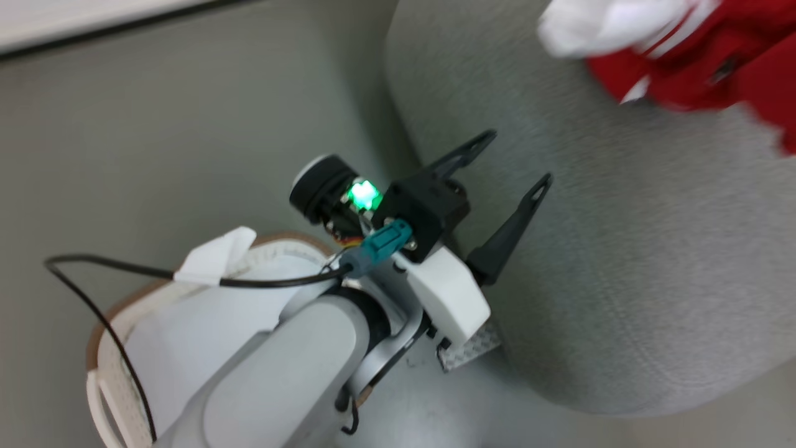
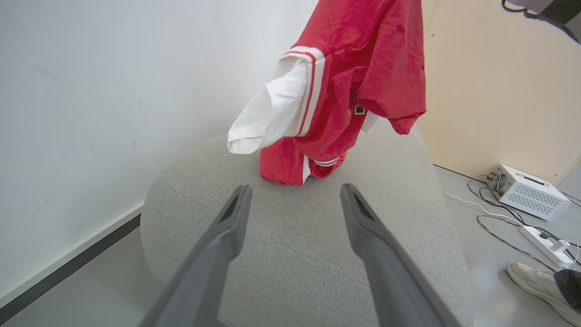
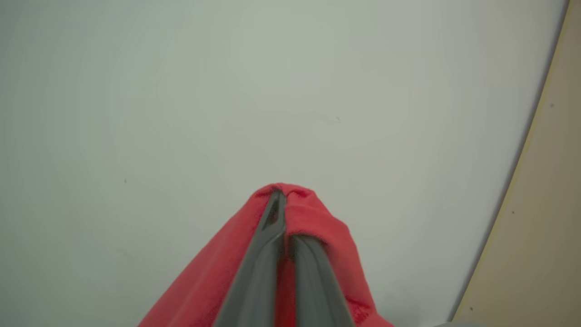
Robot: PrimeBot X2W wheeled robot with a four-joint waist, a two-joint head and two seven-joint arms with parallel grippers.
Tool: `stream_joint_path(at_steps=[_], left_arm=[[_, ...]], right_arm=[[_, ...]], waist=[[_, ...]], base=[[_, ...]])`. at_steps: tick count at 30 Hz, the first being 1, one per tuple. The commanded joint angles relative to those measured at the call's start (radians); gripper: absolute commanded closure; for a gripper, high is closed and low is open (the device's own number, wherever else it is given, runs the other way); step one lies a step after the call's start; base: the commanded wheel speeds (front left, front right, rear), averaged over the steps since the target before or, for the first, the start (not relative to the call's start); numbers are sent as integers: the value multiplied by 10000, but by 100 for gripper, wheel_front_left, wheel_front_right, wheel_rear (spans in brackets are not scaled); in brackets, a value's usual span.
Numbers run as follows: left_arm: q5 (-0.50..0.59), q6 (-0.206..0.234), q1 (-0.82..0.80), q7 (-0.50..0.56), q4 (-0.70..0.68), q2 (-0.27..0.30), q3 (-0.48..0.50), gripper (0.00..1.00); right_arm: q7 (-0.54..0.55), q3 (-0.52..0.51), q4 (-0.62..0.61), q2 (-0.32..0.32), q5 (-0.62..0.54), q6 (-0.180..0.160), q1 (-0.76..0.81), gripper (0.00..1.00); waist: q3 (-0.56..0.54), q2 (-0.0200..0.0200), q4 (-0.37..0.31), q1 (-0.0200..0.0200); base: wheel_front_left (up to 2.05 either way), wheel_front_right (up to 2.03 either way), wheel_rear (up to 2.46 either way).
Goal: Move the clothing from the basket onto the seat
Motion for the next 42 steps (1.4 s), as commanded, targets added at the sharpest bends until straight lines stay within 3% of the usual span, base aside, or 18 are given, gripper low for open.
stream_joint_path(at_steps=[1, 4, 9, 17, 18, 19, 20, 21, 25, 30, 33, 42], left_arm=[[108, -78, -327, 32, -90, -33, 4, 0], [167, -164, -829, 70, -191, -173, 14, 0], [106, -85, -801, -174, -146, -258, 24, 0], [35, 55, -329, -687, -54, -1, 107, 0], [-16, 78, -260, -802, -44, -3, 138, 0], [-35, 90, -213, -888, -9, 35, 173, 0], [-69, 117, -159, -942, 25, 87, 215, 0], [-82, 148, -120, -999, 70, 143, 262, 0], [-177, 255, 76, -1321, 233, 279, 468, 0], [-418, 544, 592, -1958, 448, 384, 905, 0], [-556, 707, 966, -2232, 627, 494, 1113, 0], [-1179, 1487, 3060, -3569, 1267, 706, 1928, 0]], right_arm=[[169, -477, 270, -83, 248, -24, -573, 100], [482, -1479, 1055, -517, 86, -24, -1639, 100], [442, -2443, 2981, -526, -1202, -24, -2372, 100], [-508, -3036, 5639, 656, -2128, -24, -1303, 100], [-550, -2967, 5895, 787, -2178, -24, -1144, 91], [-612, -2918, 6113, 925, -2177, -24, -984, 71], [-668, -2888, 6276, 1045, -2147, -24, -876, 26], [-708, -2825, 6422, 1109, -2178, -24, -770, 0], [-947, -2567, 6553, 1389, -2276, -23, -377, 0], [-1074, -1934, 5742, 1544, -2524, -24, 475, 0], [-1094, -1777, 5037, 1665, -2659, -23, 1020, 0], [-1085, -1467, 1493, 2129, -3449, -24, 4554, 0]], waist=[[1380, -1, 806, -3], [2016, -1, 1146, -3], [2395, -1, 1614, -3], [2326, -1, 1870, -3], [2223, -1, 1858, -3], [2124, -1, 1846, -3], [2039, -1, 1818, -3], [1964, -1, 1791, -3], [1462, -1, 1673, -3], [476, -1, 1693, -3], [-64, -1, 1730, -3], [-2683, -1, 2262, -3]], base=[[0, 0, 0], [0, 0, 0], [0, 0, 0], [0, 0, 0], [0, 0, 0], [0, 0, 0], [0, 0, 0], [0, 0, 0], [0, 0, 0], [0, 0, 0], [0, 0, 0], [0, 0, 0]])
